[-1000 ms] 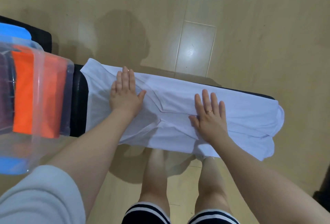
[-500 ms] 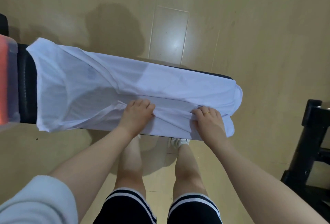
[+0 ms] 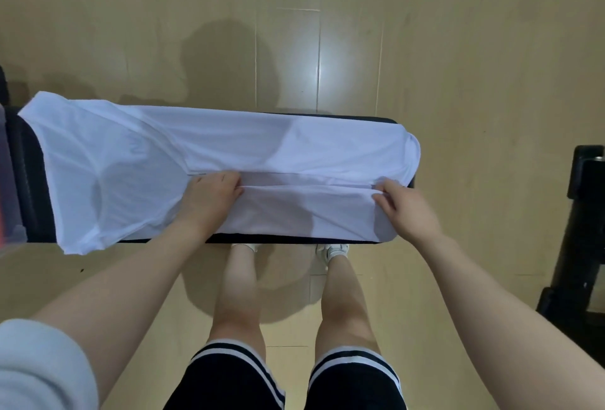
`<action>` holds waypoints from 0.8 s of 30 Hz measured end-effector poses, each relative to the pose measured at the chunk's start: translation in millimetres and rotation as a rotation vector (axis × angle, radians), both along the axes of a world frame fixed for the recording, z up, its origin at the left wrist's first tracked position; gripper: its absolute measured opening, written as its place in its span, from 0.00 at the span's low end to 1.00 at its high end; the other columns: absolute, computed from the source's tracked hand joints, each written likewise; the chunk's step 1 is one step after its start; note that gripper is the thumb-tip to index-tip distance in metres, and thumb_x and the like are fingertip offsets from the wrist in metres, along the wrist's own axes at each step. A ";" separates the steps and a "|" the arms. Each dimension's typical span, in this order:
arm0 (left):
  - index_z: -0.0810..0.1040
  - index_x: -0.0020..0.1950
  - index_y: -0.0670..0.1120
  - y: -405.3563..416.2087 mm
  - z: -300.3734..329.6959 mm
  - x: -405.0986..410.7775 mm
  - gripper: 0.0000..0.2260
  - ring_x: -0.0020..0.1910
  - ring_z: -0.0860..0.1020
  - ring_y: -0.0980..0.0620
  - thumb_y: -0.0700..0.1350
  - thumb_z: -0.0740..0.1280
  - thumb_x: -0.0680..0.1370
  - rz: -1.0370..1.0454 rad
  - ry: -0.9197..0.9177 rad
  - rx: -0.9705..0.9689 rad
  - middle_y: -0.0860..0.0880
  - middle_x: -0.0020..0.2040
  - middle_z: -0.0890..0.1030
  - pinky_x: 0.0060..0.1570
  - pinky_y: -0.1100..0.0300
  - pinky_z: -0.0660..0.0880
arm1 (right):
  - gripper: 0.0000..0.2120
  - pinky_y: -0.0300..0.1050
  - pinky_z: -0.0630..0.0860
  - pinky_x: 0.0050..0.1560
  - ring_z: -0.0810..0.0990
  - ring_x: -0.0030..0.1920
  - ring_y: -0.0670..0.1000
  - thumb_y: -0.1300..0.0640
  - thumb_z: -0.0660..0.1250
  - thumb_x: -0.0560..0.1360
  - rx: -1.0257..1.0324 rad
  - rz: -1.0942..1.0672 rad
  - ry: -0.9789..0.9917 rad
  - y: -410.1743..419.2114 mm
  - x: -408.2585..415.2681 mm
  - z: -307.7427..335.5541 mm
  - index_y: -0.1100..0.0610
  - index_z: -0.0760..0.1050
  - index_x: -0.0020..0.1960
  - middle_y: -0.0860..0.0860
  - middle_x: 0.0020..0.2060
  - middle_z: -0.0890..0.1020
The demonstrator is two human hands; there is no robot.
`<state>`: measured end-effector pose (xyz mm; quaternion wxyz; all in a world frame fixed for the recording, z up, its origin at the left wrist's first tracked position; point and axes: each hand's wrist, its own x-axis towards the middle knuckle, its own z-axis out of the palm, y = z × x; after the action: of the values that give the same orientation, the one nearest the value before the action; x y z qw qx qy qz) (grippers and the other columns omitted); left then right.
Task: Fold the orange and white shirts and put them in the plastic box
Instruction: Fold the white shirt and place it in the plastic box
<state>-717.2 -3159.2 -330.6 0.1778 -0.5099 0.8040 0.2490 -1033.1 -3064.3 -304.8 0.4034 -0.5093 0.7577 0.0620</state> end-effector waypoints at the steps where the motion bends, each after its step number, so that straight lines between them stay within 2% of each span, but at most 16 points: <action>1: 0.75 0.39 0.39 0.2 -0.9 -0.4 0.05 0.35 0.80 0.39 0.38 0.71 0.71 -0.014 0.003 -0.023 0.38 0.36 0.80 0.37 0.51 0.73 | 0.10 0.49 0.68 0.37 0.76 0.41 0.61 0.54 0.58 0.78 0.014 -0.063 0.027 0.7 -1.3 -0.6 0.60 0.73 0.48 0.57 0.39 0.80; 3: 0.75 0.39 0.39 2.5 -3.3 -1.4 0.06 0.33 0.79 0.39 0.37 0.71 0.69 -0.009 0.010 -0.109 0.39 0.34 0.79 0.35 0.52 0.72 | 0.09 0.47 0.63 0.38 0.75 0.41 0.62 0.56 0.59 0.77 -0.040 -0.087 0.242 1.8 5.7 -4.0 0.61 0.73 0.46 0.59 0.39 0.79; 5: 0.73 0.43 0.41 9.2 -6.2 -1.2 0.06 0.38 0.74 0.42 0.39 0.67 0.69 -0.010 0.059 -0.259 0.41 0.39 0.76 0.37 0.54 0.68 | 0.08 0.48 0.64 0.42 0.75 0.45 0.60 0.58 0.63 0.72 -0.191 0.078 0.487 2.6 20.9 -9.8 0.60 0.75 0.47 0.59 0.45 0.80; 6: 0.71 0.46 0.42 14.2 -6.9 -1.3 0.08 0.42 0.71 0.43 0.42 0.64 0.69 -0.020 0.104 -0.336 0.42 0.44 0.74 0.40 0.52 0.64 | 0.10 0.51 0.66 0.47 0.73 0.50 0.60 0.59 0.64 0.69 -0.286 0.159 0.536 3.2 31.2 -12.1 0.60 0.75 0.50 0.59 0.50 0.80; 8: 0.68 0.52 0.44 25.0 -7.0 -2.8 0.12 0.50 0.67 0.45 0.46 0.59 0.70 -0.062 0.199 -0.403 0.45 0.52 0.68 0.46 0.54 0.61 | 0.20 0.54 0.61 0.62 0.67 0.61 0.59 0.60 0.64 0.67 -0.410 0.304 0.414 6.2 55.8 -17.2 0.59 0.72 0.59 0.59 0.63 0.72; 10: 0.68 0.59 0.44 36.4 -11.1 -2.4 0.17 0.57 0.67 0.45 0.47 0.57 0.72 -0.114 0.212 -0.381 0.45 0.60 0.66 0.59 0.54 0.59 | 0.26 0.56 0.52 0.69 0.60 0.69 0.58 0.54 0.60 0.70 -0.403 0.498 0.213 7.1 82.4 -18.6 0.57 0.64 0.68 0.58 0.70 0.66; 11: 0.67 0.62 0.44 40.9 -13.4 -0.4 0.19 0.61 0.66 0.44 0.48 0.56 0.73 -0.123 0.170 -0.352 0.44 0.64 0.66 0.66 0.55 0.54 | 0.29 0.55 0.51 0.70 0.59 0.71 0.57 0.51 0.58 0.71 -0.372 0.605 0.167 7.8 92.4 -22.8 0.56 0.61 0.70 0.57 0.72 0.66; 13: 0.65 0.69 0.43 43.4 -14.3 6.0 0.22 0.67 0.63 0.43 0.45 0.56 0.74 -0.009 0.047 -0.282 0.42 0.70 0.65 0.72 0.55 0.47 | 0.32 0.55 0.52 0.70 0.58 0.71 0.56 0.47 0.59 0.70 -0.263 0.705 0.182 9.6 98.3 -32.1 0.56 0.59 0.72 0.55 0.71 0.67; 15: 0.59 0.74 0.42 40.8 -6.5 13.6 0.24 0.73 0.60 0.43 0.40 0.57 0.77 0.248 -0.073 -0.138 0.41 0.75 0.60 0.72 0.48 0.50 | 0.32 0.55 0.53 0.69 0.60 0.69 0.55 0.45 0.56 0.70 -0.186 0.599 0.264 13.6 93.4 -36.9 0.57 0.60 0.71 0.55 0.70 0.70; 17: 0.54 0.75 0.43 33.7 3.7 20.0 0.26 0.75 0.55 0.43 0.35 0.55 0.78 0.430 -0.128 -0.037 0.43 0.77 0.53 0.71 0.47 0.52 | 0.30 0.55 0.64 0.65 0.68 0.65 0.57 0.45 0.55 0.70 -0.093 0.505 0.333 6.3 93.2 -24.5 0.59 0.66 0.68 0.56 0.65 0.75; 19: 0.60 0.74 0.42 27.4 16.0 29.1 0.25 0.72 0.61 0.39 0.32 0.57 0.76 0.492 -0.069 -0.015 0.40 0.75 0.59 0.69 0.45 0.59 | 0.23 0.51 0.76 0.48 0.80 0.50 0.59 0.47 0.64 0.69 -0.095 0.527 0.356 -8.5 107.5 -7.7 0.61 0.76 0.57 0.57 0.55 0.81; 21: 0.70 0.67 0.39 26.2 28.5 49.6 0.23 0.64 0.72 0.34 0.32 0.61 0.71 0.576 0.010 -0.014 0.37 0.68 0.70 0.61 0.42 0.69 | 0.14 0.43 0.72 0.29 0.79 0.31 0.57 0.56 0.76 0.59 -0.182 0.626 0.304 -34.0 141.6 9.6 0.60 0.78 0.41 0.55 0.37 0.82; 22: 0.72 0.65 0.38 26.5 35.1 56.6 0.22 0.63 0.72 0.34 0.33 0.61 0.71 0.637 0.047 -0.022 0.37 0.67 0.72 0.60 0.42 0.70 | 0.14 0.41 0.68 0.25 0.76 0.26 0.55 0.59 0.78 0.56 -0.213 0.661 0.251 -49.6 158.9 18.2 0.59 0.76 0.35 0.53 0.30 0.78; 24: 0.69 0.68 0.39 28.4 48.4 68.9 0.20 0.69 0.66 0.37 0.35 0.59 0.75 0.822 0.067 0.000 0.39 0.70 0.68 0.67 0.47 0.63 | 0.11 0.41 0.66 0.25 0.76 0.27 0.56 0.61 0.76 0.59 -0.207 0.697 0.117 -85.4 192.3 34.2 0.59 0.74 0.34 0.54 0.28 0.76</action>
<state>-648.3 -3130.8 -282.2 0.0372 -0.7802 0.5386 0.3159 -840.9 -3149.7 -270.6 0.2603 -0.7704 0.5628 0.1480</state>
